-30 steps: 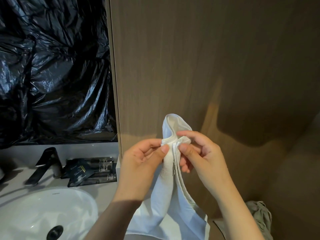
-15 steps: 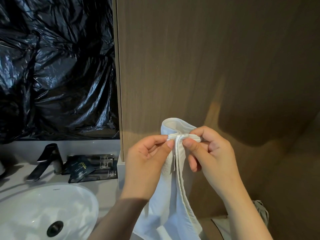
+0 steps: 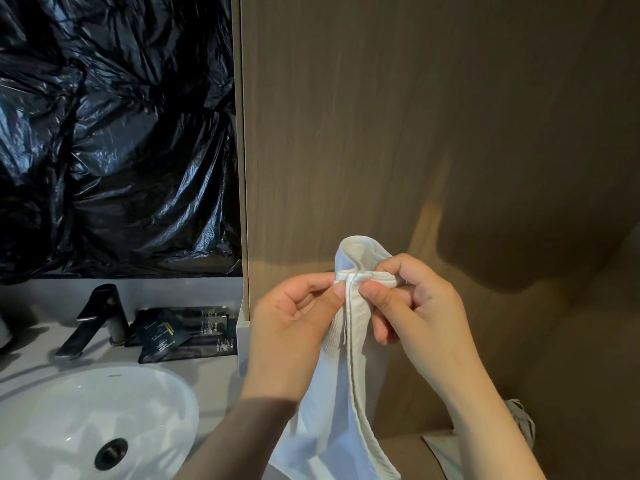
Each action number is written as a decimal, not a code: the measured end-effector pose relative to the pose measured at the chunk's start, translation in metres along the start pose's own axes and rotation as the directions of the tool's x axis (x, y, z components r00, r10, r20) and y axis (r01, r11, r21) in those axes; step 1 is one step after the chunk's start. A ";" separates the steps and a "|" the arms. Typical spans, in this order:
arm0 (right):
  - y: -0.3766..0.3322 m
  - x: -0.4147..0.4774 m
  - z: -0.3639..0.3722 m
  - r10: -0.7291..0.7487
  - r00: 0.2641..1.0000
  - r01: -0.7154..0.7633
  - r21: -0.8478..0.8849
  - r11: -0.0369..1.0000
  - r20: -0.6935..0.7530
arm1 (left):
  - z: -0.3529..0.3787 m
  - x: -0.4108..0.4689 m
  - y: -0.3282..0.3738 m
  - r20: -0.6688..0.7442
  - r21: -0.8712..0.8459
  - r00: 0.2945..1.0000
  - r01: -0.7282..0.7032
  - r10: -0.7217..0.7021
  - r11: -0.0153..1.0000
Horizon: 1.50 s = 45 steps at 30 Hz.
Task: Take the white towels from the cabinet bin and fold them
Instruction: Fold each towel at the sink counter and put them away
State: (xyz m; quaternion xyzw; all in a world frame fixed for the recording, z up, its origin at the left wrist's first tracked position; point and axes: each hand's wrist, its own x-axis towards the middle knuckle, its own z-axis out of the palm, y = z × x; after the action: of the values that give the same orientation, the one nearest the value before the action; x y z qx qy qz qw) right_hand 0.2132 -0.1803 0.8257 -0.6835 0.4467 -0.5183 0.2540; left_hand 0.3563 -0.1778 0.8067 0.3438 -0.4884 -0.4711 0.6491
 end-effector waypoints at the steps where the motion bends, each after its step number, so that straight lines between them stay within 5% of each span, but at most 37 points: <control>1: 0.000 0.000 0.000 -0.001 1.000 0.001 -0.003 1.000 -0.002 | -0.001 -0.001 0.001 0.006 -0.001 1.000 0.000 0.000 1.000; 9: 0.002 -0.004 0.003 0.000 1.000 0.000 0.032 1.000 -0.023 | -0.002 -0.007 0.009 0.097 -0.036 0.995 -0.020 0.024 0.999; 19: 0.001 -0.003 0.003 -0.034 0.999 0.035 -0.012 0.999 0.016 | -0.004 -0.004 0.009 0.036 0.075 0.991 -0.128 0.126 0.989; 29: 0.000 0.016 -0.050 0.043 0.970 0.075 -0.462 0.884 0.239 | -0.021 0.025 0.028 0.013 0.189 0.977 -0.213 0.214 0.959; 36: 0.017 0.023 -0.071 0.183 0.932 0.054 -0.620 0.783 0.313 | -0.042 0.052 0.044 -0.022 0.319 0.971 -0.218 0.237 0.922; 40: 0.018 0.033 -0.066 0.039 0.971 0.110 -0.587 0.802 0.236 | -0.047 0.063 0.054 -0.023 0.353 0.961 -0.252 0.277 0.901; 45: 0.006 0.042 -0.054 -0.173 0.985 0.165 -0.347 0.923 0.010 | -0.055 0.069 0.066 -0.005 0.309 0.944 -0.313 0.330 0.898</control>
State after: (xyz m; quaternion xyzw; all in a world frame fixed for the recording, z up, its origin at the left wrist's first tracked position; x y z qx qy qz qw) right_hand 0.1634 -0.2134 0.8588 -0.7481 0.4730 -0.4586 0.0795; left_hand 0.4326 -0.2227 0.8723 0.3676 -0.5864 -0.2665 0.6708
